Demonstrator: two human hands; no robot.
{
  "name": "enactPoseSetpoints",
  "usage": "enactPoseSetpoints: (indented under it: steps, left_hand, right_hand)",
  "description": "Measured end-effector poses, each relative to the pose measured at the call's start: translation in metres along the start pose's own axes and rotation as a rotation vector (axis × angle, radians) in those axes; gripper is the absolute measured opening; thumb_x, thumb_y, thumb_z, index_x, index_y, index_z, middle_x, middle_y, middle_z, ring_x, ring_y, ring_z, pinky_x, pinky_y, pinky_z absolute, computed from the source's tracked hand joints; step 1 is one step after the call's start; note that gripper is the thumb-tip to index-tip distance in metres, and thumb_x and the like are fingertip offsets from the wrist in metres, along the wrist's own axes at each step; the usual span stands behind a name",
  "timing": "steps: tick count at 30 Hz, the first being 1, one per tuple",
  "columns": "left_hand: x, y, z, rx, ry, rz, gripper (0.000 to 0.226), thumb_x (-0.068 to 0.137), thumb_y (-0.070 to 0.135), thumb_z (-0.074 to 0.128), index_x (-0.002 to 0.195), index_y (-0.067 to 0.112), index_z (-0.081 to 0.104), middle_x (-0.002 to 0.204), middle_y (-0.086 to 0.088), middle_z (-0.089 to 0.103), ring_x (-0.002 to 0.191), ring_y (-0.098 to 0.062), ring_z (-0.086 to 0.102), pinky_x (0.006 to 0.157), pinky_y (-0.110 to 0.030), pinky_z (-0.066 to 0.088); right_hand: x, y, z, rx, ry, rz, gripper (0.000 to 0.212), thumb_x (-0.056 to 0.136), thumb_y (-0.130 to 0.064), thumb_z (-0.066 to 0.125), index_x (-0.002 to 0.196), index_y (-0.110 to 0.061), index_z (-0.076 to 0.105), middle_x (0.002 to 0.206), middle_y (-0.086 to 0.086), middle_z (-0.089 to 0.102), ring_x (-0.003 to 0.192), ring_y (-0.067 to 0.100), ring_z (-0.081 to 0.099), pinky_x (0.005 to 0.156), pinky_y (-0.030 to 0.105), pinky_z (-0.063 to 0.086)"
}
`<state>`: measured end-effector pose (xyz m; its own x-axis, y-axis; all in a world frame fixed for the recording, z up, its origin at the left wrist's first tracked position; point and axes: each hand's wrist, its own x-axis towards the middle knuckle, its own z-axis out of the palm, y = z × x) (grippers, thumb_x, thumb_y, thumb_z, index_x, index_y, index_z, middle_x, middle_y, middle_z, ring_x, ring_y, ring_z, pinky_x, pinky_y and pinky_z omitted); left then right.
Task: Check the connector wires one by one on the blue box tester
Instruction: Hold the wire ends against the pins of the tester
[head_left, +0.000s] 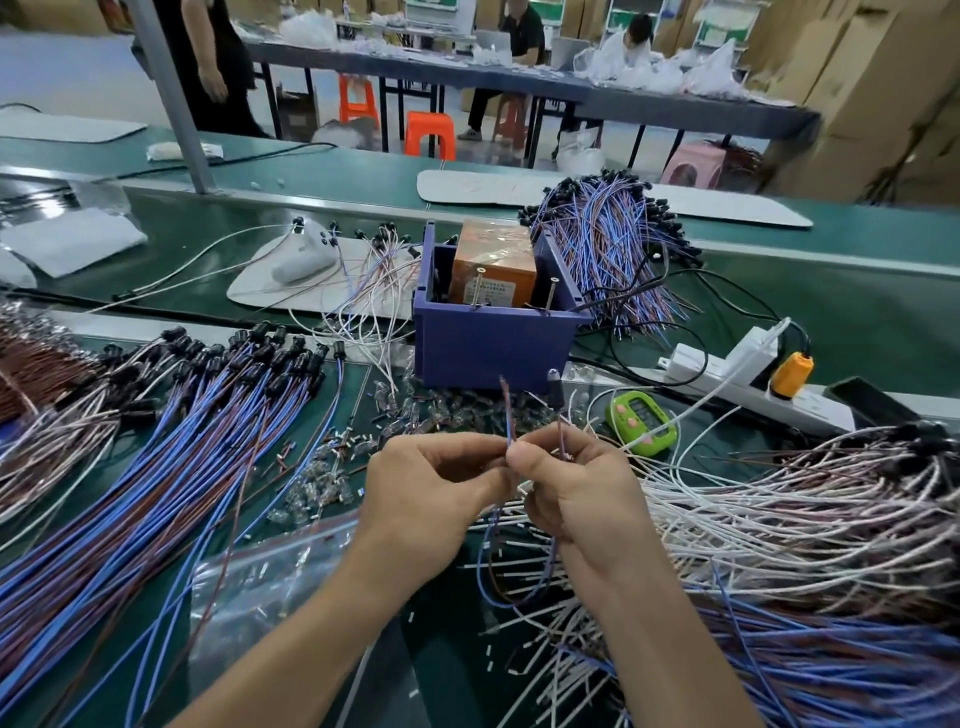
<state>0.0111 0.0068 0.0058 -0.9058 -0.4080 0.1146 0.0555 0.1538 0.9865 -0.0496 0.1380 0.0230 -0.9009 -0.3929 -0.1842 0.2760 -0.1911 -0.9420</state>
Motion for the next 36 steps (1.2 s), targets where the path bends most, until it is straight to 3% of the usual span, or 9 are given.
enactPoseSetpoints:
  steps: [2,6,8,11,14,18,22,29,36]
  left_hand:
    - [0.002,-0.002,0.002,0.002,0.036,-0.013,0.031,0.077,0.016,0.089,0.092,0.041,0.082,0.084,0.01,0.08,0.081,-0.009,0.078,0.076,-0.029,0.061]
    - [0.002,-0.004,0.006,0.068,0.084,-0.008,0.032,0.077,0.02,0.083,0.086,0.05,0.08,0.076,0.015,0.078,0.073,-0.004,0.076,0.067,-0.019,0.059]
    - [0.005,0.0,0.005,0.066,0.152,-0.014,0.024,0.076,0.024,0.076,0.085,0.046,0.081,0.072,0.012,0.078,0.067,-0.006,0.076,0.063,-0.017,0.058]
    - [0.016,0.007,-0.002,-0.074,0.267,-0.054,0.029,0.085,0.007,0.075,0.077,0.033,0.082,0.069,-0.001,0.077,0.056,-0.018,0.074,0.054,-0.022,0.057]
    - [0.032,0.018,-0.012,-0.148,0.393,-0.038,0.024,0.093,0.014,0.073,0.071,0.024,0.08,0.062,-0.008,0.073,0.046,-0.022,0.068,0.048,-0.025,0.056]
    - [0.052,0.028,-0.009,-0.168,0.484,0.009,0.025,0.095,0.02,0.073,0.07,0.015,0.076,0.057,-0.007,0.071,0.041,-0.02,0.065,0.044,-0.024,0.053]
    - [0.069,0.031,0.002,-0.156,0.515,0.009,0.017,0.096,0.019,0.072,0.08,0.018,0.074,0.059,-0.001,0.072,0.043,-0.014,0.065,0.045,-0.019,0.05]
    - [0.071,0.018,0.011,0.136,0.542,0.089,0.028,0.093,0.025,0.075,0.067,0.034,0.068,0.057,0.016,0.07,0.046,-0.005,0.067,0.045,-0.015,0.05]
    - [0.073,0.015,0.004,0.15,0.554,0.125,0.026,0.095,0.022,0.072,0.07,0.031,0.071,0.059,0.014,0.07,0.045,-0.006,0.066,0.045,-0.014,0.05]
  right_hand:
    - [0.001,0.003,0.0,-0.041,0.037,-0.04,0.036,0.088,0.006,0.069,0.061,-0.018,0.069,0.046,-0.008,0.047,0.033,0.003,0.032,0.037,0.016,0.028]
    - [-0.001,0.005,0.006,-0.159,0.121,-0.15,0.028,0.085,0.004,0.073,0.067,-0.016,0.072,0.056,-0.008,0.06,0.04,-0.001,0.046,0.044,0.009,0.035]
    - [-0.004,0.003,0.008,-0.097,0.153,-0.164,0.033,0.086,0.003,0.072,0.065,-0.022,0.074,0.064,0.002,0.068,0.04,0.0,0.042,0.043,0.011,0.035]
    - [-0.005,-0.008,0.005,0.133,0.176,-0.119,0.037,0.091,0.001,0.066,0.064,-0.023,0.071,0.073,0.017,0.073,0.037,0.008,0.027,0.04,0.019,0.025]
    - [0.004,-0.022,0.004,0.19,0.221,-0.135,0.037,0.092,0.001,0.066,0.063,-0.021,0.071,0.064,0.014,0.066,0.04,0.01,0.027,0.041,0.02,0.023]
    - [0.03,-0.041,0.005,0.21,0.346,-0.136,0.021,0.09,-0.004,0.071,0.071,-0.012,0.066,0.058,0.008,0.064,0.036,0.007,0.03,0.038,0.018,0.024]
    - [0.054,-0.049,0.004,0.235,0.406,-0.122,0.019,0.089,-0.008,0.075,0.073,-0.015,0.066,0.055,0.003,0.062,0.044,0.011,0.038,0.04,0.019,0.029]
    - [0.073,-0.031,0.005,0.275,0.426,-0.083,0.028,0.09,-0.006,0.074,0.066,-0.016,0.064,0.054,0.004,0.06,0.049,0.013,0.047,0.049,0.024,0.037]
    - [0.074,-0.027,-0.002,0.296,0.378,-0.098,0.041,0.091,-0.005,0.071,0.052,-0.017,0.066,0.054,0.005,0.059,0.048,0.016,0.039,0.048,0.027,0.03]
